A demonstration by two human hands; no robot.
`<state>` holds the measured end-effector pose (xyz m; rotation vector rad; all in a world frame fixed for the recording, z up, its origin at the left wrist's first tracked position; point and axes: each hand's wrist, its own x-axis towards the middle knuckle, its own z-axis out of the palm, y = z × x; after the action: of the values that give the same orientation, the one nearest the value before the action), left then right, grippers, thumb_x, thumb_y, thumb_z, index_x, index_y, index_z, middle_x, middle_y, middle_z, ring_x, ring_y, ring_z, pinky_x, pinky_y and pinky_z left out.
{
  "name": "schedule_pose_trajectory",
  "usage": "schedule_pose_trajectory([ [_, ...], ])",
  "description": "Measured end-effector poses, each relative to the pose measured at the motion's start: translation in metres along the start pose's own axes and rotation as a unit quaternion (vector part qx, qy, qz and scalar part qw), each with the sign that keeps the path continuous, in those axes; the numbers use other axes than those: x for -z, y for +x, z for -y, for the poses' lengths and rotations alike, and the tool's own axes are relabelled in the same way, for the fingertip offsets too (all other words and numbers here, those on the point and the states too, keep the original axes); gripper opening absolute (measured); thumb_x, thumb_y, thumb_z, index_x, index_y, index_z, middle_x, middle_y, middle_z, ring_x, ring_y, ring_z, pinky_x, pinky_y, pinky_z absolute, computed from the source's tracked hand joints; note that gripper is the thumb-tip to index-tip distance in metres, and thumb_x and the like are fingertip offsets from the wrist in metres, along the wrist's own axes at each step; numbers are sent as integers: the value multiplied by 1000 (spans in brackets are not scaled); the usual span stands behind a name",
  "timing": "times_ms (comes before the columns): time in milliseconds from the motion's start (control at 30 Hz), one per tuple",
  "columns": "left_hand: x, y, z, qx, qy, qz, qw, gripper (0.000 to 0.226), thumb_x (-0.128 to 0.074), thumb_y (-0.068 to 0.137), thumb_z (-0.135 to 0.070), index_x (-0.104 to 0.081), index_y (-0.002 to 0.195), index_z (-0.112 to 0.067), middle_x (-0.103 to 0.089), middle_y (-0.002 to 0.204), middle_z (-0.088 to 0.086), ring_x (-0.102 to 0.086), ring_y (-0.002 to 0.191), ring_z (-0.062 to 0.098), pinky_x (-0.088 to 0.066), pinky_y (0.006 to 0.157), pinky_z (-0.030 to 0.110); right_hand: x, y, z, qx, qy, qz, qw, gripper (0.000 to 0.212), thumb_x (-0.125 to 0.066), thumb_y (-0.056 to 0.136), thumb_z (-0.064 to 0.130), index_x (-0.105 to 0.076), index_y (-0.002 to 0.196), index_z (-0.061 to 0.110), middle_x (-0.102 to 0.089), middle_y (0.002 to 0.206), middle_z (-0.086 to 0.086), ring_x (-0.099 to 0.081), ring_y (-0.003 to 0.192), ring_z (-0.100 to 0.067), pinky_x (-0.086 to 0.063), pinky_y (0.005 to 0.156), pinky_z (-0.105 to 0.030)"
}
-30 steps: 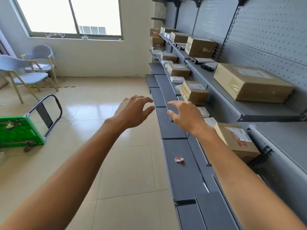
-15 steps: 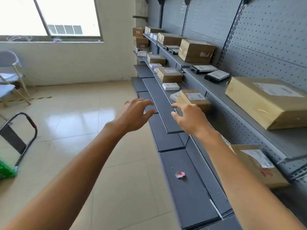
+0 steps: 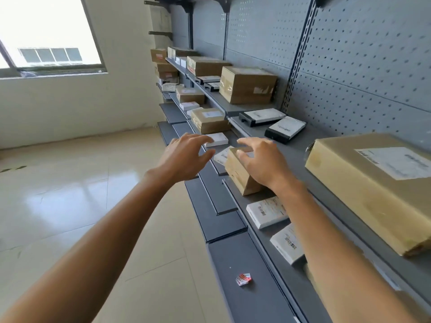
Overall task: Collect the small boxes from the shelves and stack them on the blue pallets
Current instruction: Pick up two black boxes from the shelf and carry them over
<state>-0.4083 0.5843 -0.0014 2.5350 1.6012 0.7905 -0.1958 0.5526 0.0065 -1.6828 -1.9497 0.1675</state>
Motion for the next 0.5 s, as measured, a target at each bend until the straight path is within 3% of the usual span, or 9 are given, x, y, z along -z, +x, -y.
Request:
schedule_pose_trajectory([
  [333,-47,117,4,-71,-35,15,997,37,-55,98,-45,-63,129,-26,-63,134,-5,-52,128,22,-43,104,54,3,71,-47,-65,-31,-56,996,42,-55,98,33,-58,138,22,-61,137,-5,-48,131,-25,-43,108,-45],
  [500,-75,167,11,-98,-46,27,994,44,-56,97,-48,-58,136,-27,-55,144,-4,-43,136,22,-40,107,51,-4,95,-65,-133,-58,-73,987,41,-57,99,30,-58,138,19,-61,136,-7,-49,130,-26,-45,105,-45],
])
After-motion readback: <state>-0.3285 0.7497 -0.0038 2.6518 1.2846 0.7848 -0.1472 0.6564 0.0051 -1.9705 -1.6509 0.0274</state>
